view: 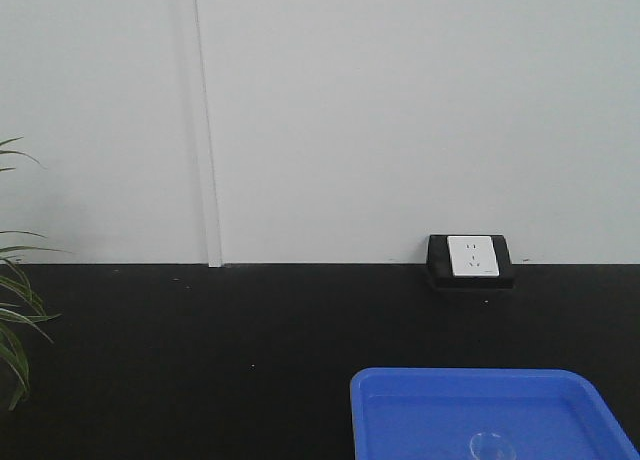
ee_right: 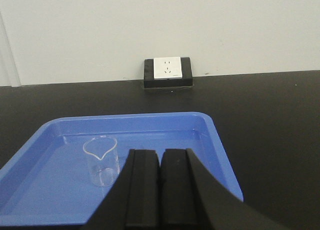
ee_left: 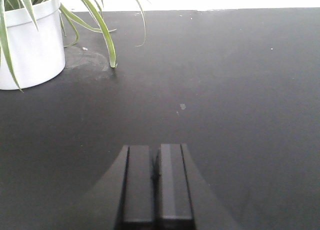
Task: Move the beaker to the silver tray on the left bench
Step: 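Lower the open right gripper over the clear beaker in the blue tray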
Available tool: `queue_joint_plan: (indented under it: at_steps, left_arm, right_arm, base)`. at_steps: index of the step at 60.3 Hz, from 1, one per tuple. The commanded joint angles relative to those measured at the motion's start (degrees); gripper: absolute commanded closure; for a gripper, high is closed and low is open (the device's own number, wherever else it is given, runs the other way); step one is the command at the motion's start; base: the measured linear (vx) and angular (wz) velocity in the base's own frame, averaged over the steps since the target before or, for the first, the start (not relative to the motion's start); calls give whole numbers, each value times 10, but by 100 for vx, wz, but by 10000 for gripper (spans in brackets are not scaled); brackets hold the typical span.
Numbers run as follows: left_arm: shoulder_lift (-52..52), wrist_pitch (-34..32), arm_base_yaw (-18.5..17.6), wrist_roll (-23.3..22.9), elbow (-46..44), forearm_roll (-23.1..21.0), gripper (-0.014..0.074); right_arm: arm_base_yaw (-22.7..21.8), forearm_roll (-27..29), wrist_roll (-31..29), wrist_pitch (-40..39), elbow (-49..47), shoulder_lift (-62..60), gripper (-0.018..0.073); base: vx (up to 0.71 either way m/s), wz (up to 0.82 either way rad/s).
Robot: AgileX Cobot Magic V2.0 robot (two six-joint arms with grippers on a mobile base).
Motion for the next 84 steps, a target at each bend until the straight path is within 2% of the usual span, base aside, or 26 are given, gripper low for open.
queue_joint_plan:
  at_steps: [1, 68, 84]
  left_arm:
    - [-5, -47, 0, 0, 11, -4, 595]
    - [-5, -46, 0, 0, 11, -4, 595]
    - [-5, -46, 0, 0, 11, -4, 595]
  right_arm:
    - [0, 0, -6, -47, 3, -7, 571]
    - [0, -1, -6, -48, 3, -7, 571]
    - [0, 11, 2, -113, 2, -3, 571]
  base:
    - [0, 0]
    - [0, 0]
    - [0, 0]
